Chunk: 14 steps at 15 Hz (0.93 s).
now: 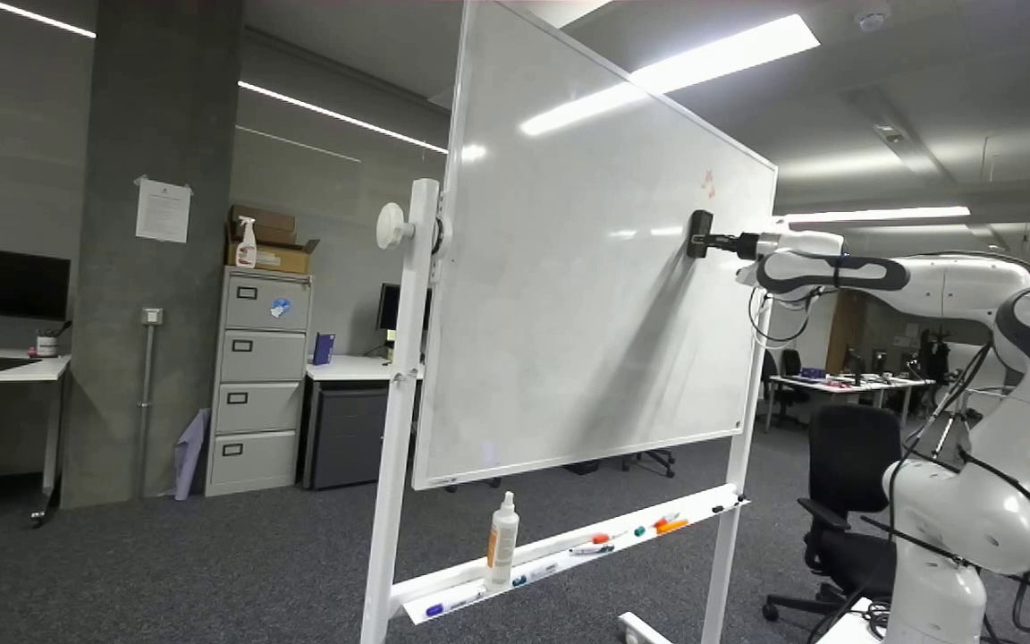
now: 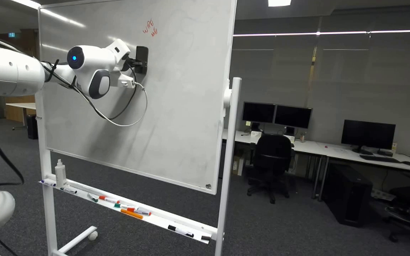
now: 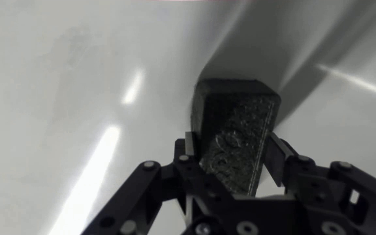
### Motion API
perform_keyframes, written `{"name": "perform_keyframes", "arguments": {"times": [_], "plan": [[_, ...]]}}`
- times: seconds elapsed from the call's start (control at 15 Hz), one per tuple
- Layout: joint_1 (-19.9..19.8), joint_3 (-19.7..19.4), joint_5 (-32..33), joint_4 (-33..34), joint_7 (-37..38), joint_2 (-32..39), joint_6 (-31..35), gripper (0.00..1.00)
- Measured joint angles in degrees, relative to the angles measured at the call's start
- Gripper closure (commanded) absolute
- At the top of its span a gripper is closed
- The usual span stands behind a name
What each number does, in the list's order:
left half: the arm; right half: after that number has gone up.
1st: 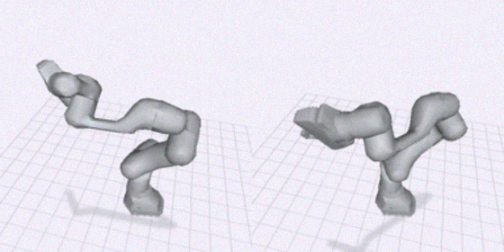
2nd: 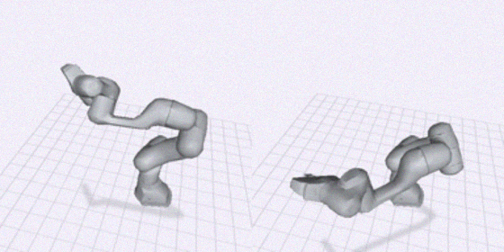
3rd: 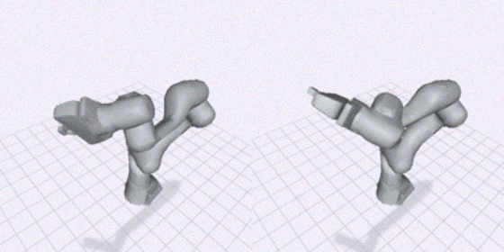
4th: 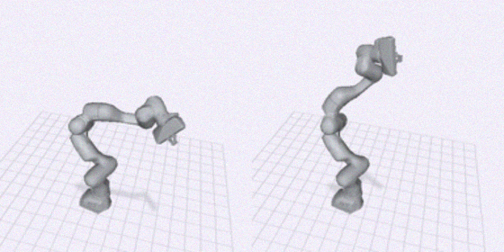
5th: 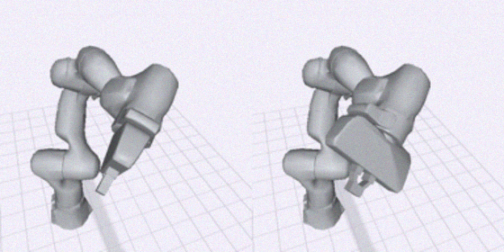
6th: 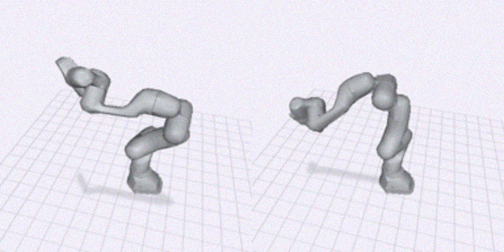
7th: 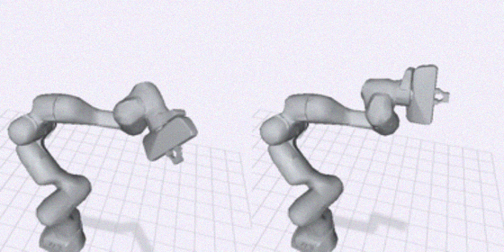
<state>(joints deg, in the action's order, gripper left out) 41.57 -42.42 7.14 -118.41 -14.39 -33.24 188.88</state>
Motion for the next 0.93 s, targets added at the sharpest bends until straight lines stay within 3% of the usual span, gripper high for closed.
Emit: {"name": "perform_keyframes", "arguments": {"times": [0.93], "plan": [[12.23, 3.10, 3.29, 0.21, -2.06, -0.99, -5.54, 0.69]]}}
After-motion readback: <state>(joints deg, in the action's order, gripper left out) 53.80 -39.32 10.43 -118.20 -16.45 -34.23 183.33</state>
